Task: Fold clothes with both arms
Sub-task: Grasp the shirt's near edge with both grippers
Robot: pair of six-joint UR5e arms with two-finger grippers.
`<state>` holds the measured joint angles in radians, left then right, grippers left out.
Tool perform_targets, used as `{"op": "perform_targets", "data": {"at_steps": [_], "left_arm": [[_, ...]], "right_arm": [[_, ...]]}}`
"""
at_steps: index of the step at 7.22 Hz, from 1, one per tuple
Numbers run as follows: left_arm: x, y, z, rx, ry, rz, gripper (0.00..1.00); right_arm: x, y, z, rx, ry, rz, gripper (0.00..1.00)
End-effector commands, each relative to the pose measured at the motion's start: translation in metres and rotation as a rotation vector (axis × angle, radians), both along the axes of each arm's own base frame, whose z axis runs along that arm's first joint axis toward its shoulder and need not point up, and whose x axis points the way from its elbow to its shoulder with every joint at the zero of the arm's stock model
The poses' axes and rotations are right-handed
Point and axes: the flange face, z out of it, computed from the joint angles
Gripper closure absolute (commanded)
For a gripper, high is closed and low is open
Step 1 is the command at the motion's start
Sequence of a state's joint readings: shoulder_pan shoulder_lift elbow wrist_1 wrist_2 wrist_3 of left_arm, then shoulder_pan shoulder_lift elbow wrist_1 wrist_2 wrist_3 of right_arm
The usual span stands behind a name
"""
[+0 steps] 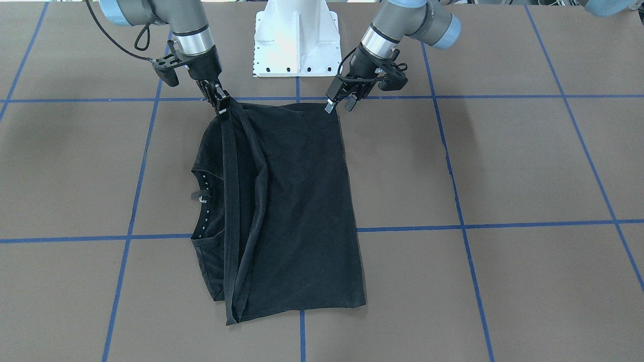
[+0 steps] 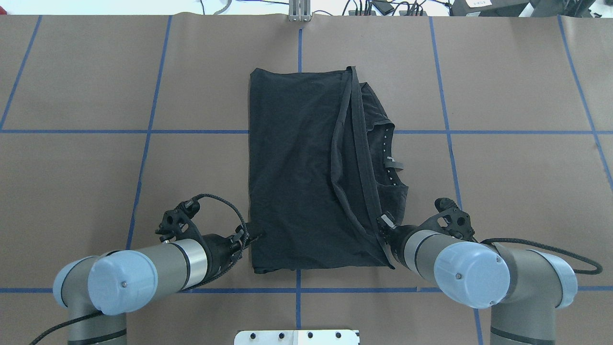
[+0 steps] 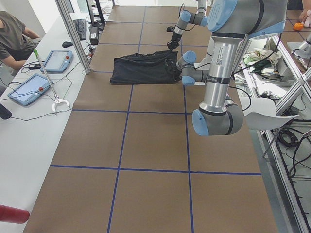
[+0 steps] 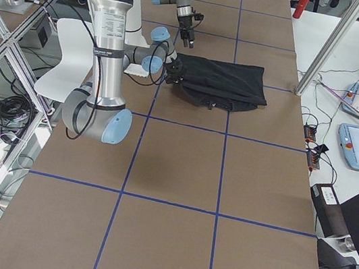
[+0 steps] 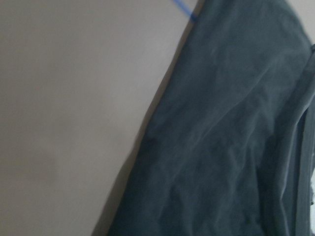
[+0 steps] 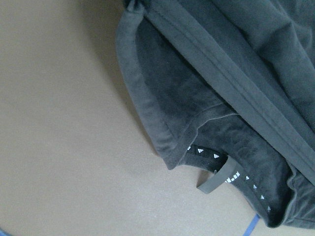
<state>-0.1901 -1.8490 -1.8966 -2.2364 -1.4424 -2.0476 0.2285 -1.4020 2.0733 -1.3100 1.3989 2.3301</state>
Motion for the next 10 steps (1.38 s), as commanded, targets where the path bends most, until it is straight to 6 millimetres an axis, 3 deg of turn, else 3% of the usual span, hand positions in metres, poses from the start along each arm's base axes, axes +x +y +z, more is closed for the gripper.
{"op": "perform_targets", "data": {"at_steps": [1,3,4,6,7,8,9,10], "left_arm": [[0.025,0.027,0.009,-0.029,-0.016,0.017,0.17],[0.032,0.026,0.011,-0.03,-0.023,0.017,0.18],[0.032,0.025,0.01,-0.03,-0.022,0.015,0.34],[0.032,0.023,0.012,-0.028,-0.025,0.003,0.91],[0.032,0.022,0.012,-0.026,-0.025,-0.002,1.0],[0.028,0.019,0.008,-0.025,-0.017,-0.009,1.0],[0.017,0.018,-0.006,-0.019,0.014,-0.011,1.0],[-0.014,0.021,-0.036,-0.013,0.068,-0.009,1.0]], "right_arm": [[0.0,0.0,-0.001,0.0,-0.002,0.0,1.0],[0.0,0.0,-0.001,0.0,-0.002,0.0,1.0],[0.0,0.0,-0.002,0.001,-0.004,0.0,1.0],[0.0,0.0,-0.002,0.001,-0.004,0.0,1.0],[0.0,0.0,-0.002,0.001,-0.004,0.0,1.0],[0.0,0.0,-0.002,0.001,-0.004,0.0,1.0],[0.003,0.001,-0.005,0.001,-0.011,0.001,1.0],[0.014,0.004,-0.01,-0.003,-0.028,0.003,1.0]]}}
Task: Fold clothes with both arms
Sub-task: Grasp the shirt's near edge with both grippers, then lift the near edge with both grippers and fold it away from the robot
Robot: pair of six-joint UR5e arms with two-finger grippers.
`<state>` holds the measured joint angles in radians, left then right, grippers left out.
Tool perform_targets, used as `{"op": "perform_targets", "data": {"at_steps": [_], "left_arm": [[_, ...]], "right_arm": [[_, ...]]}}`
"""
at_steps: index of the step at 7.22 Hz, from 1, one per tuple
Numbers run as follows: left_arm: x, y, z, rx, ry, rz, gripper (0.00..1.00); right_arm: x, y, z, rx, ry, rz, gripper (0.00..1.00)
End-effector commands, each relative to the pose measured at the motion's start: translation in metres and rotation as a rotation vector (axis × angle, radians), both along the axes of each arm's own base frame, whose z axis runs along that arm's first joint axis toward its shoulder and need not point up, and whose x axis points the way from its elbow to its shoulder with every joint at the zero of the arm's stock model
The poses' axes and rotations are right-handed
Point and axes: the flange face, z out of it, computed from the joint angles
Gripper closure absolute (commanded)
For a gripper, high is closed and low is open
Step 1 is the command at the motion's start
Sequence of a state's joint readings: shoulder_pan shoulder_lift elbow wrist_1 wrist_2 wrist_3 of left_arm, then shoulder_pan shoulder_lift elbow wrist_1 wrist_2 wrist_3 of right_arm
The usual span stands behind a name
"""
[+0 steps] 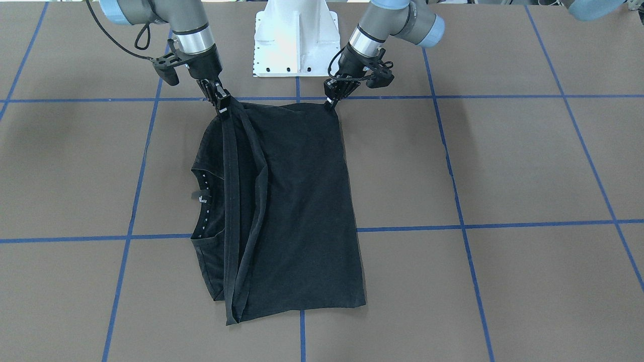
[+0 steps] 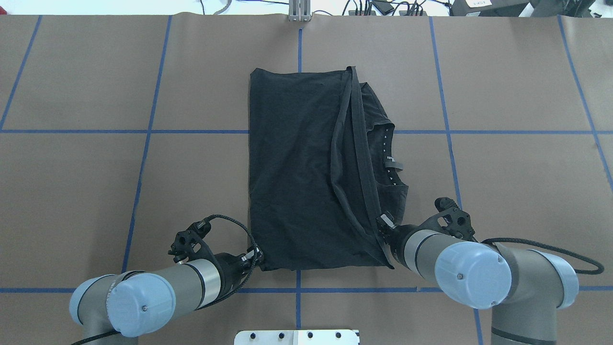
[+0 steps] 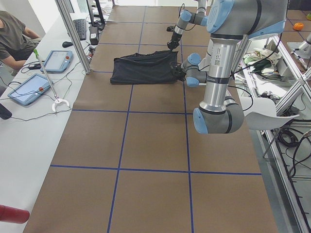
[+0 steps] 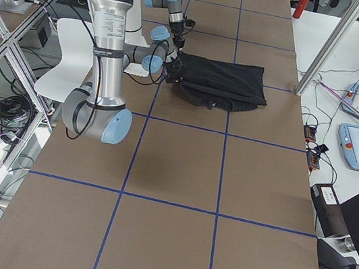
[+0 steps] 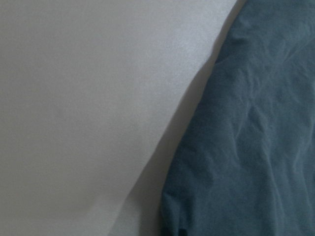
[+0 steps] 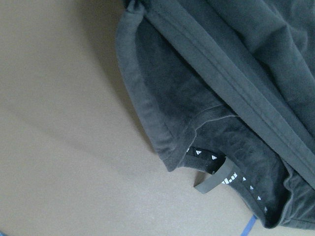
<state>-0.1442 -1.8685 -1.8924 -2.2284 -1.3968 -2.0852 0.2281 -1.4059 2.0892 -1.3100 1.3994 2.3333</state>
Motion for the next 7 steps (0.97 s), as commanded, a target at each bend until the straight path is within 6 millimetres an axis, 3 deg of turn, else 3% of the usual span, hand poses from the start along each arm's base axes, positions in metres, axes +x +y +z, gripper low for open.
{"op": "perform_targets", "data": {"at_steps": [1,2,3,4,5,6,7], "left_arm": [[-0.058,0.008,-0.062,0.006,0.056,0.007,1.0],[-0.077,0.013,-0.086,0.001,0.066,0.025,1.0],[-0.083,0.003,-0.098,0.003,0.084,0.015,1.0],[-0.101,-0.04,-0.111,0.018,0.101,-0.049,1.0],[-0.106,-0.085,-0.113,0.001,0.091,-0.057,1.0],[-0.095,-0.122,-0.118,0.027,0.06,-0.061,1.0],[-0.093,-0.161,-0.112,0.032,0.027,-0.113,1.0]], "right_arm": [[0.037,0.016,-0.005,-0.038,-0.033,-0.05,1.0],[0.07,0.03,-0.015,-0.063,-0.065,-0.1,1.0],[0.082,0.03,-0.03,-0.062,-0.096,-0.102,1.0],[0.097,-0.002,-0.027,-0.085,-0.097,-0.056,1.0],[0.097,-0.057,-0.03,-0.16,-0.124,-0.052,1.0],[0.078,-0.115,-0.041,-0.224,-0.118,-0.05,1.0],[0.062,-0.154,-0.044,-0.208,-0.07,-0.044,1.0]]}}
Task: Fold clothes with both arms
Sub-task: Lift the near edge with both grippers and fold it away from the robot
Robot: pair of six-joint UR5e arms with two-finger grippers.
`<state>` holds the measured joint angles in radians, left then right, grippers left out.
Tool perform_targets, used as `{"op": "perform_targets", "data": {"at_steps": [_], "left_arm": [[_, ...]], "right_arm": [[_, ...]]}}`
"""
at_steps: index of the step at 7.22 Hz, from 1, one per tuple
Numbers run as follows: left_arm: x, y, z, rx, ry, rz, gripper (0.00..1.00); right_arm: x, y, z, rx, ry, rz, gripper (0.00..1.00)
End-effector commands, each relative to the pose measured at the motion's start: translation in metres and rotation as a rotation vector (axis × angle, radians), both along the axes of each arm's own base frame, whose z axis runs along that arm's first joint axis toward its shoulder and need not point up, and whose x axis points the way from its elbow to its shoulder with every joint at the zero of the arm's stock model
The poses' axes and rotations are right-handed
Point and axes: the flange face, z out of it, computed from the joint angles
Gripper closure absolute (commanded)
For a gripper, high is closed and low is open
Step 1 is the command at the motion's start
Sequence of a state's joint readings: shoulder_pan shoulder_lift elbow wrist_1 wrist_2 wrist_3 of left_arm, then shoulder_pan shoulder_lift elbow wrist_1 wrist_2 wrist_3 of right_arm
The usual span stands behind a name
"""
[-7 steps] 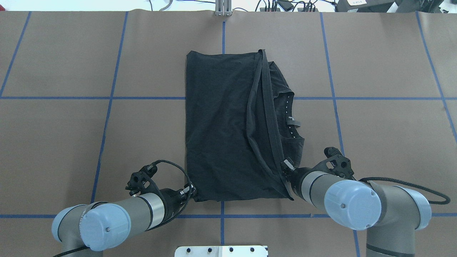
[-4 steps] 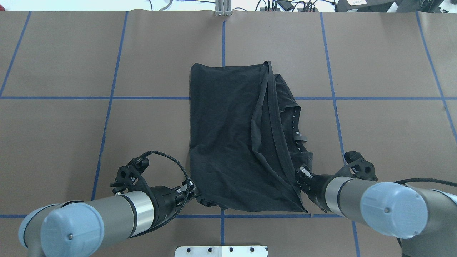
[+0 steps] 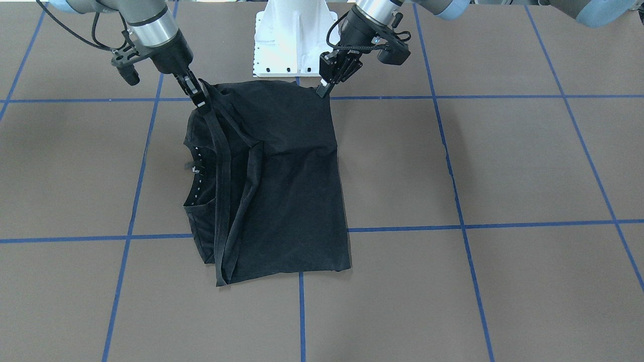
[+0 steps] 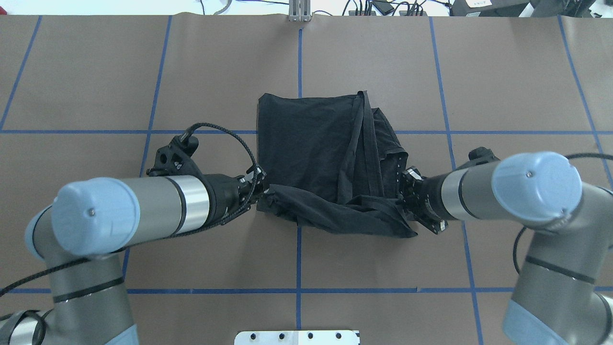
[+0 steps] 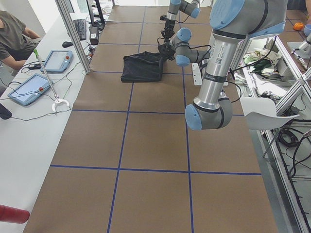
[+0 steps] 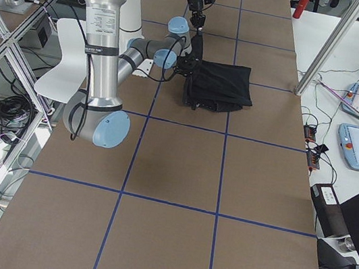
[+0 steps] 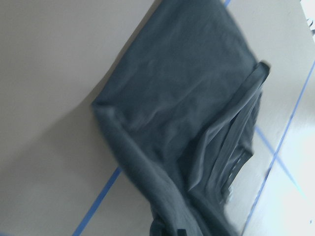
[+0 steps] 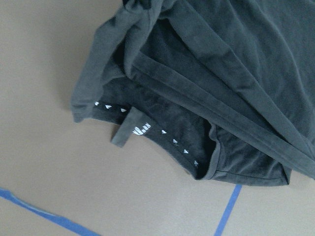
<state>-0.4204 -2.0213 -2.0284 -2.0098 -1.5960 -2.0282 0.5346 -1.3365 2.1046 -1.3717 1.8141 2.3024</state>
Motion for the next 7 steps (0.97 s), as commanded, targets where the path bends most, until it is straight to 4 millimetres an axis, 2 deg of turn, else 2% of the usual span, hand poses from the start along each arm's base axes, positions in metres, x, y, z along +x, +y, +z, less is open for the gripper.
{"op": "perform_targets", "data": {"at_steps": [1,3,4,5,6,7], "left_arm": [[0.006,-0.074,0.015,0.024,-0.084,-0.057,1.0],[0.022,-0.129,0.026,0.031,-0.12,-0.102,1.0],[0.037,-0.165,0.035,0.042,-0.144,-0.125,1.0],[0.048,-0.203,0.047,0.058,-0.162,-0.151,1.0],[0.05,-0.249,0.053,0.086,-0.196,-0.182,0.88],[0.057,-0.293,0.065,0.1,-0.243,-0.202,0.21]], "right_arm": [[-0.014,-0.089,-0.001,0.011,0.069,0.007,1.0],[-0.035,-0.147,-0.005,-0.016,0.09,0.009,1.0],[-0.042,-0.169,0.006,0.014,0.13,-0.018,1.0],[-0.053,-0.198,0.009,0.025,0.166,-0.032,1.0],[-0.072,-0.236,0.006,0.024,0.204,-0.046,1.0],[-0.086,-0.276,-0.004,0.031,0.24,-0.069,0.06]]}}
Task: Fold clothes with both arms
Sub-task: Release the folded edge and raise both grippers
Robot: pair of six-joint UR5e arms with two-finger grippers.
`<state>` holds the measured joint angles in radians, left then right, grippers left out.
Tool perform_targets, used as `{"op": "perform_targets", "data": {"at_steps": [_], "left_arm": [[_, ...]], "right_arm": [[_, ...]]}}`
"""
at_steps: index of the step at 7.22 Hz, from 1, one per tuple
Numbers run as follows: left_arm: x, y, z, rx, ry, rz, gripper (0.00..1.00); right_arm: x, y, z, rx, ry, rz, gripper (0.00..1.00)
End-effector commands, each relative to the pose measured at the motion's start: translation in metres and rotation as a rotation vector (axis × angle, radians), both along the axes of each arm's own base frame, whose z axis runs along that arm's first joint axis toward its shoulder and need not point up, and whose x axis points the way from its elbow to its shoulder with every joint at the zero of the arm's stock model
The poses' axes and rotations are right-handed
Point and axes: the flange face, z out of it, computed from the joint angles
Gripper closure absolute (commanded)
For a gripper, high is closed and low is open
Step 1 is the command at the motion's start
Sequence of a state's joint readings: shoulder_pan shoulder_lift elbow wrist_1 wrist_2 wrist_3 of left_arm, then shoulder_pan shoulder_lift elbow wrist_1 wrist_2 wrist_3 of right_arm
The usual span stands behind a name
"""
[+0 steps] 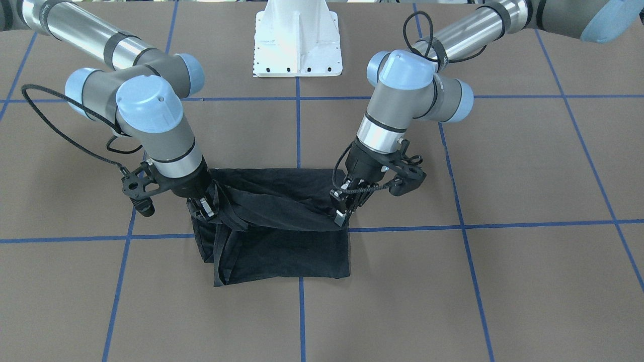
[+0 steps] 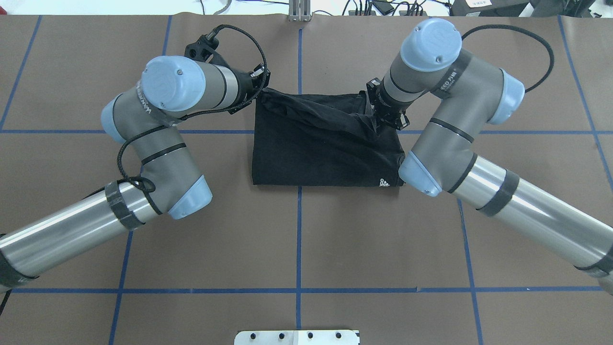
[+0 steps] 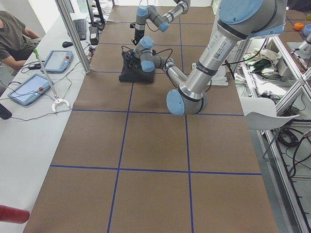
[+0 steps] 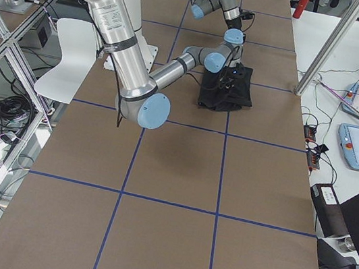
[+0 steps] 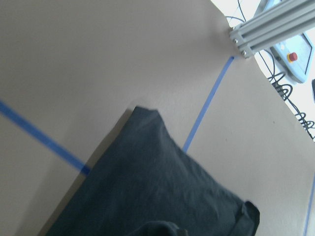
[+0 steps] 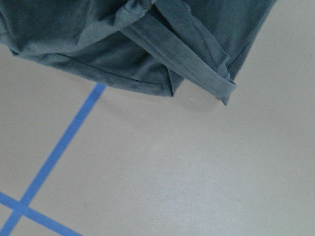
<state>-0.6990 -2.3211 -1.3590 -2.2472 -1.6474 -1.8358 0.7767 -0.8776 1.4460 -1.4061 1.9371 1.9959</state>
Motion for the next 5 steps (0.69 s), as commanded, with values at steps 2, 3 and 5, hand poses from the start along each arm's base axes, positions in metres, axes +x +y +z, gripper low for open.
{"op": "perform_targets", "data": {"at_steps": [2,3,5], "left_arm": [[-0.018,-0.096,0.036,0.078,-0.105,-0.054,0.01],[-0.025,-0.1,0.034,0.082,-0.105,-0.061,0.01],[-0.029,-0.097,0.023,0.086,-0.08,-0.02,0.01]], "right_arm": [[-0.007,-0.119,-0.016,0.118,0.086,-0.089,0.0],[0.003,-0.124,-0.022,0.124,0.063,-0.093,0.0],[0.009,-0.115,-0.038,0.127,-0.003,-0.126,0.0]]}}
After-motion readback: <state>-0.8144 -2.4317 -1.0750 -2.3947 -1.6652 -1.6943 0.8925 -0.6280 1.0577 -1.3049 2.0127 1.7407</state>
